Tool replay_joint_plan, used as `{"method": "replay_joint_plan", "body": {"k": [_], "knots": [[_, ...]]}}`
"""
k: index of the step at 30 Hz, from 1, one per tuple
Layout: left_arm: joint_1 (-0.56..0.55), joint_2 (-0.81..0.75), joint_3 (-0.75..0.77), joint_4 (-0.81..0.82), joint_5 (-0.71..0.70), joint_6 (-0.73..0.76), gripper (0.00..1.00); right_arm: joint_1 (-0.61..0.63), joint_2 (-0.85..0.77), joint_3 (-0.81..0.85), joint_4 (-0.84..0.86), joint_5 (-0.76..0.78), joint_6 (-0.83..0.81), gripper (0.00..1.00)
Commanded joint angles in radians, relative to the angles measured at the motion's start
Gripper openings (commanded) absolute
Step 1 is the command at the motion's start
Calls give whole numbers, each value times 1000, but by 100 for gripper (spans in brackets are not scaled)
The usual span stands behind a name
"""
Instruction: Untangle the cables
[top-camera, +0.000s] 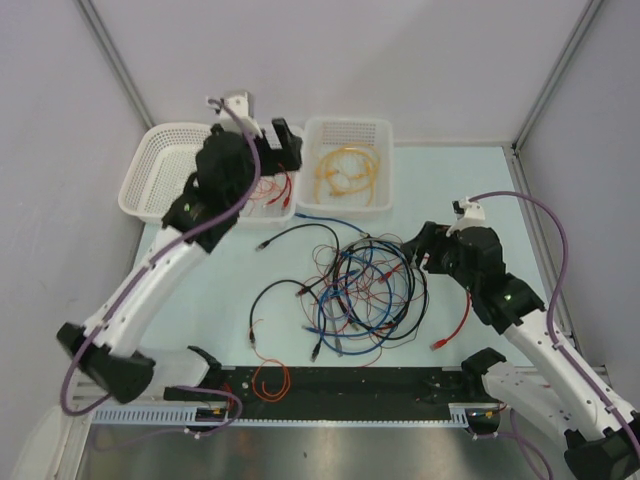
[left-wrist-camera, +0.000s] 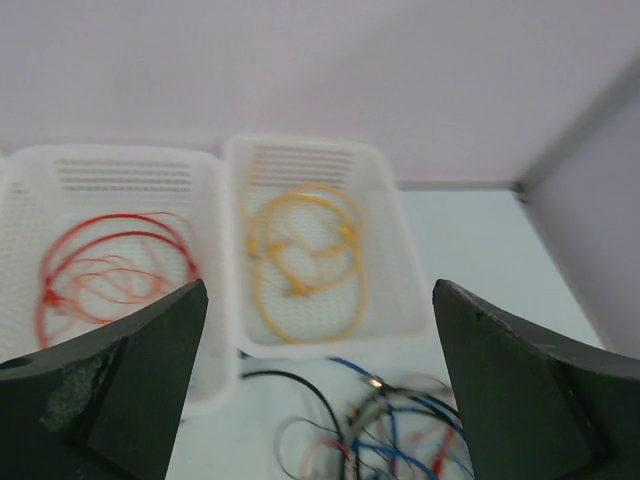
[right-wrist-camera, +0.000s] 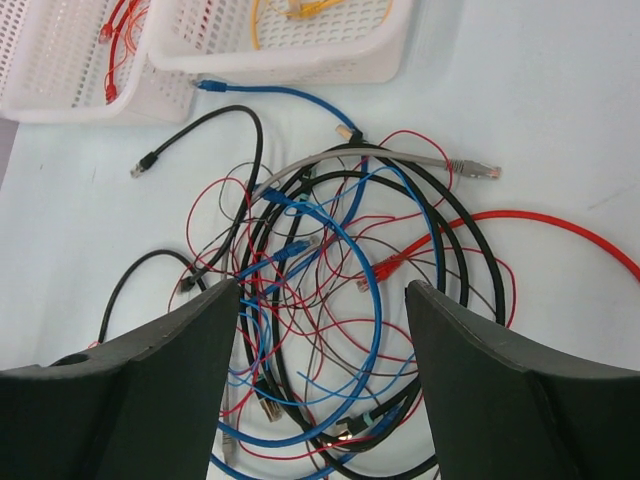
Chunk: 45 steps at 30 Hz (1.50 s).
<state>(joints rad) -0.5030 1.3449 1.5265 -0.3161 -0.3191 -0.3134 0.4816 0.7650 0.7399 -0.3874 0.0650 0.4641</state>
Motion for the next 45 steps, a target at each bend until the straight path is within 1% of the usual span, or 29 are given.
{"method": "replay_joint_plan", "body": {"k": [1, 2, 4, 5, 8, 10, 14, 17, 19, 21, 22, 23, 24, 25, 26, 28, 29, 31, 32, 34, 35, 38, 40, 41, 42, 45], "knots": [[-197, -114, -279, 52, 21, 4, 99, 20, 7, -13, -5, -41, 15, 73], [-228, -171, -386, 58, 25, -27, 100, 37, 7, -20, -16, -40, 13, 72], [-306, -220, -494, 90, 50, -59, 100, 57, 10, -43, -27, -31, 18, 72], [-330, -257, -582, 100, 64, -87, 100, 77, 13, -51, -31, -18, 19, 72], [-410, -309, -704, 94, 74, -154, 98, 103, 29, -89, -28, 10, 41, 72], [-451, -328, -745, 81, 72, -183, 98, 126, 51, -105, -19, 15, 59, 71], [-474, -362, -837, 83, 106, -257, 98, 187, 75, -120, 10, 36, 82, 67], [-480, -340, -887, 84, 136, -291, 97, 241, 71, -119, 13, 79, 105, 66], [-482, -296, -901, 94, 173, -300, 96, 265, 68, -119, 16, 93, 111, 66], [-486, -261, -927, 135, 213, -300, 95, 275, 63, -120, 15, 99, 113, 66], [-491, -222, -943, 176, 259, -303, 93, 278, 60, -120, 7, 105, 117, 66], [-508, -205, -948, 196, 276, -305, 91, 279, 57, -120, 5, 108, 119, 66], [-520, -164, -951, 210, 293, -302, 86, 279, 56, -120, 2, 113, 120, 66], [-531, -144, -944, 218, 298, -300, 84, 279, 54, -119, -4, 114, 123, 67], [-548, -126, -936, 216, 296, -294, 80, 279, 50, -120, -5, 116, 126, 67], [-558, -75, -918, 200, 276, -293, 77, 281, 46, -120, -10, 122, 128, 67], [-563, -60, -917, 199, 273, -297, 73, 281, 45, -120, -13, 124, 131, 67], [-568, -29, -925, 213, 275, -311, 69, 282, 43, -120, -13, 127, 133, 66], [-569, -23, -925, 215, 275, -312, 58, 284, 42, -119, -16, 128, 134, 67], [-569, -12, -925, 206, 265, -314, 41, 284, 42, -120, -15, 130, 133, 66], [-569, -12, -924, 201, 256, -312, 23, 287, 42, -119, -18, 133, 133, 66], [-571, -48, -908, 167, 223, -303, 0, 285, 37, -120, -18, 139, 130, 66], [-571, -94, -875, 106, 187, -282, 0, 285, 28, -119, -16, 140, 128, 66], [-571, -166, -861, 85, 152, -261, 0, 285, 22, -120, -15, 139, 128, 66], [-571, -205, -833, 56, 134, -250, 0, 285, 11, -119, -10, 140, 127, 66], [-571, -387, -804, 55, 91, -220, 0, 293, -22, -120, 14, 144, 123, 66]]}}
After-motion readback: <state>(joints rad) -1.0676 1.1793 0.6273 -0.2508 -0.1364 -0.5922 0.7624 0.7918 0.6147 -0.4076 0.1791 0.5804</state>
